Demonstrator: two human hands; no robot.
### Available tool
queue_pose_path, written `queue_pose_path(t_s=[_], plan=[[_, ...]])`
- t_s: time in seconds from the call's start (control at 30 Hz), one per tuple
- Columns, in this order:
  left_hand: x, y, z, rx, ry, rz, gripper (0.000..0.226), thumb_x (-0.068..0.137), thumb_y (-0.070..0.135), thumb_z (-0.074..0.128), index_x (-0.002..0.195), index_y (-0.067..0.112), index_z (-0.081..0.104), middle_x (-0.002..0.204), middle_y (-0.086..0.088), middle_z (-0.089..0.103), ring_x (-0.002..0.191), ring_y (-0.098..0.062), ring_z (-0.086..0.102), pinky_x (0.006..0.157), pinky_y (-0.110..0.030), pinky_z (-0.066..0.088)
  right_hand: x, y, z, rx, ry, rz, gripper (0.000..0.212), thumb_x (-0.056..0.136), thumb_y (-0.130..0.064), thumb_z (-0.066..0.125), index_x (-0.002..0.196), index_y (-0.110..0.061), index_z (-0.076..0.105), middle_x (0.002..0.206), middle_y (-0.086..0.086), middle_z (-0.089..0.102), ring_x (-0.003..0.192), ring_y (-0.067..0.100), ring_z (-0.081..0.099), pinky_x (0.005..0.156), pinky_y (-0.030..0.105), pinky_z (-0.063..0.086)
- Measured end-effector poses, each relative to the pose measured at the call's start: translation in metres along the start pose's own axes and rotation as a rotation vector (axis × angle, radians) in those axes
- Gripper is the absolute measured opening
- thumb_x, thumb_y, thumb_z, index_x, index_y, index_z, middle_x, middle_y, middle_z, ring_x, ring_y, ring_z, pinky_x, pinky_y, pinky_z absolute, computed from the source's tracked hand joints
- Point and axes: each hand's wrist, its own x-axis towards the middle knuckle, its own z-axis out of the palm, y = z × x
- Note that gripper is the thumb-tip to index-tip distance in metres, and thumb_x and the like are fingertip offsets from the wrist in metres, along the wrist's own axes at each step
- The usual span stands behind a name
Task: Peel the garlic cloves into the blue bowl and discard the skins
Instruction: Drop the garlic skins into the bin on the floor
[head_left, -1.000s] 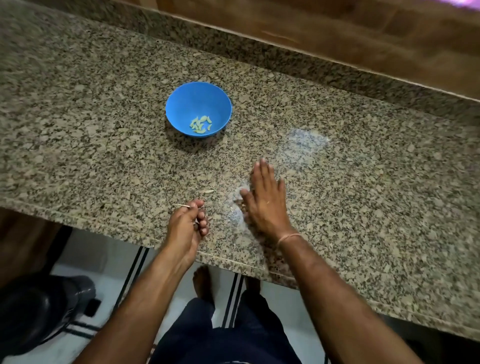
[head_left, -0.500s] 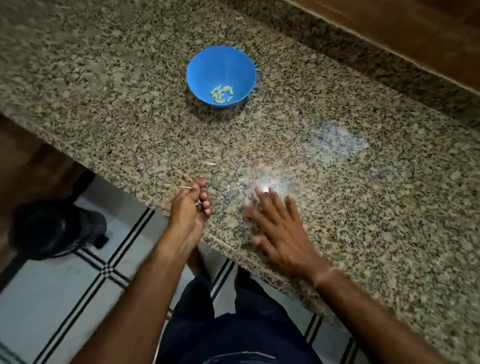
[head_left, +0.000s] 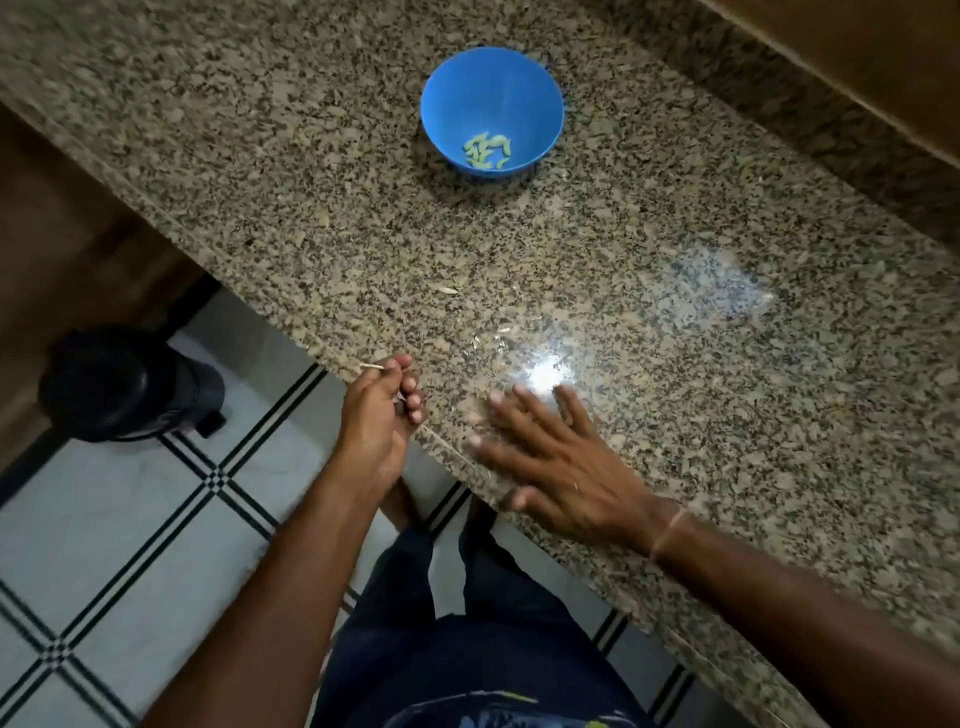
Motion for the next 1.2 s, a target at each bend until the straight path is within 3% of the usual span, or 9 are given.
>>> queue_pose_path(t_s=[0.13,0.4,0.53,0.63,0.7,0.77,0.87,1.1,1.2], plan=[[-0.004,-0.001,0.003,0.009,0.012,0.012,0.021,0.112,0.011,0.037,0.103,0.012,0.056,0.069,0.003,0.047,0.054,-0.008,0.042,0.049,-0.02,0.035,-0.017,-0.007,0.022,-0.014,-0.027,-0.002,0.069,0.1,-0.067,0.004,0.165,-0.043,0.004,0.175,0.003,-0.009,0.161,0.031,-0.009,0.124,0.069,0.008],[-0.002,0.006,0.015,0.01,0.014,0.005,0.022,0.113,0.013,0.036,0.102,0.015,0.056,0.069,0.004,0.048,0.053,-0.007,0.042,0.05,-0.02,0.033,0.055,0.023,-0.013,0.115,0.197,0.213,0.058,0.108,-0.057,0.018,0.164,-0.043,0.013,0.174,0.001,-0.012,0.16,0.026,-0.016,0.126,0.064,-0.008],[-0.003,0.01,0.014,-0.026,0.02,0.012,0.022,0.113,0.013,0.037,0.101,0.015,0.055,0.067,0.005,0.048,0.052,-0.007,0.042,0.045,-0.018,0.034,0.051,0.016,0.001,0.259,0.533,0.326,0.024,0.104,-0.04,0.061,0.124,-0.03,0.069,0.163,-0.003,0.043,0.151,0.025,0.036,0.119,0.06,0.029],[-0.001,0.01,0.013,-0.033,0.02,0.021,0.02,0.113,0.013,0.037,0.103,0.014,0.055,0.067,0.005,0.049,0.052,-0.006,0.043,0.046,-0.018,0.034,0.067,0.01,0.003,0.352,0.653,0.452,0.015,0.095,-0.039,0.073,0.099,-0.025,0.07,0.141,-0.006,0.064,0.131,0.021,0.053,0.105,0.057,0.04],[0.001,0.011,0.011,-0.047,0.017,0.028,0.021,0.112,0.012,0.036,0.103,0.013,0.054,0.068,0.004,0.048,0.051,-0.006,0.043,0.046,-0.018,0.034,0.075,-0.002,-0.002,0.358,0.592,0.467,0.025,0.1,-0.046,0.064,0.118,-0.028,0.067,0.158,-0.002,0.048,0.145,0.022,0.04,0.119,0.059,0.029],[0.003,0.014,0.01,-0.054,0.016,0.041,0.02,0.113,0.013,0.037,0.103,0.012,0.055,0.068,0.004,0.048,0.052,-0.007,0.043,0.047,-0.019,0.034,0.073,-0.017,-0.001,0.178,0.404,0.302,0.053,0.107,-0.055,0.044,0.156,-0.037,0.04,0.174,0.003,0.012,0.16,0.028,0.01,0.127,0.062,0.005],[0.004,0.017,0.008,-0.052,0.037,0.056,0.02,0.113,0.014,0.038,0.104,0.011,0.056,0.065,0.004,0.049,0.051,-0.007,0.044,0.047,-0.021,0.035,0.071,-0.024,0.005,-0.022,0.243,0.032,0.063,0.108,-0.059,0.025,0.165,-0.042,0.005,0.175,0.006,-0.011,0.16,0.035,-0.008,0.124,0.07,-0.002],[0.006,0.021,0.008,-0.02,0.053,0.048,0.022,0.112,0.01,0.037,0.102,0.013,0.056,0.065,0.005,0.052,0.054,-0.007,0.044,0.049,-0.02,0.035,0.099,0.028,-0.01,0.088,0.318,0.525,0.066,0.109,-0.055,0.024,0.166,-0.034,-0.001,0.173,0.009,-0.016,0.16,0.033,-0.015,0.122,0.07,-0.006],[0.007,0.021,0.009,-0.024,0.037,0.049,0.021,0.112,0.01,0.038,0.102,0.013,0.056,0.066,0.005,0.051,0.053,-0.007,0.044,0.049,-0.02,0.035,0.091,0.021,-0.014,0.085,0.331,0.5,0.069,0.107,-0.057,0.026,0.166,-0.034,-0.001,0.173,0.012,-0.016,0.159,0.035,-0.015,0.122,0.071,-0.007]])
